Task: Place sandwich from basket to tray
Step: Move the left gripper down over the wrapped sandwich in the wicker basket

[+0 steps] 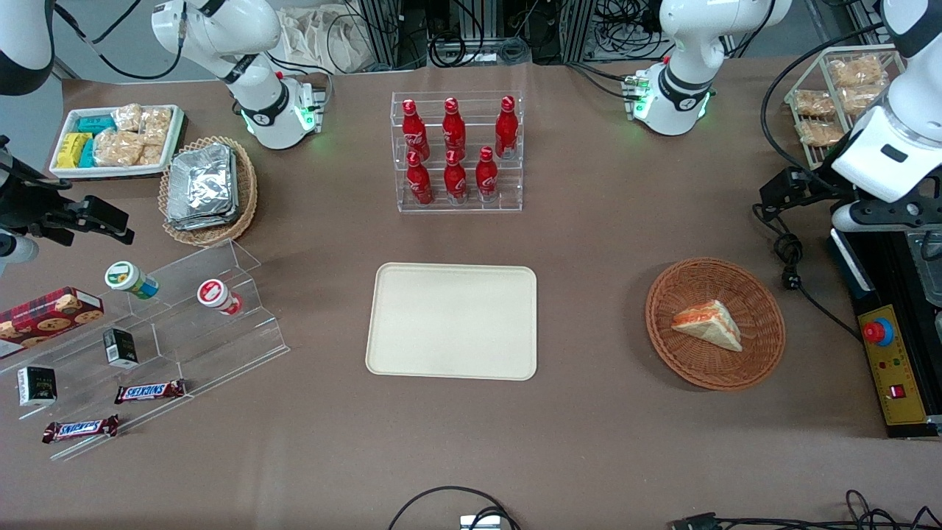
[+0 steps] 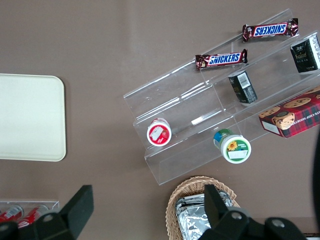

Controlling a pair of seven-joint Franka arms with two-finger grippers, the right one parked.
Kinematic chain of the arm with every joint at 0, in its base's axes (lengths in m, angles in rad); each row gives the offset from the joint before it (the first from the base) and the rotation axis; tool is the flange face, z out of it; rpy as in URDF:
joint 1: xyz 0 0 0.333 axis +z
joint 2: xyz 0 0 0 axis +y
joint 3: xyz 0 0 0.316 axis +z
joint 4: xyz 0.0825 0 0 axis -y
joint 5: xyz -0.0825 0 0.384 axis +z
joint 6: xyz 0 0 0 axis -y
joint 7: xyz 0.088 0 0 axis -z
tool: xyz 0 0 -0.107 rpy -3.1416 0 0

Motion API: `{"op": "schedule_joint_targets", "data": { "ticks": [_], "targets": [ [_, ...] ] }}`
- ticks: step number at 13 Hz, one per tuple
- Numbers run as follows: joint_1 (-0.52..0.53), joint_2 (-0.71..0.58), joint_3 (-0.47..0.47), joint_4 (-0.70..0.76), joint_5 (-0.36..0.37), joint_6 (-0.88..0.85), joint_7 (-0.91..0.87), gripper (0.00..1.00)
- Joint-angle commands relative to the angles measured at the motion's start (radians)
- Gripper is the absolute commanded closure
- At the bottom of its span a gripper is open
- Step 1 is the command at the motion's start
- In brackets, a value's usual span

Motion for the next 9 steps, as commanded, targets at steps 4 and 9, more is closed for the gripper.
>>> {"op": "schedule_joint_targets", "data": {
  "ticks": [4,9],
  "targets": [
    [-0.002,0.019,0.001,0.034,-0.007,-0.026,0.008,0.00],
    [0.001,0.048,0.012,0.033,-0.018,0.013,-0.201,0.00]
  ]
}}
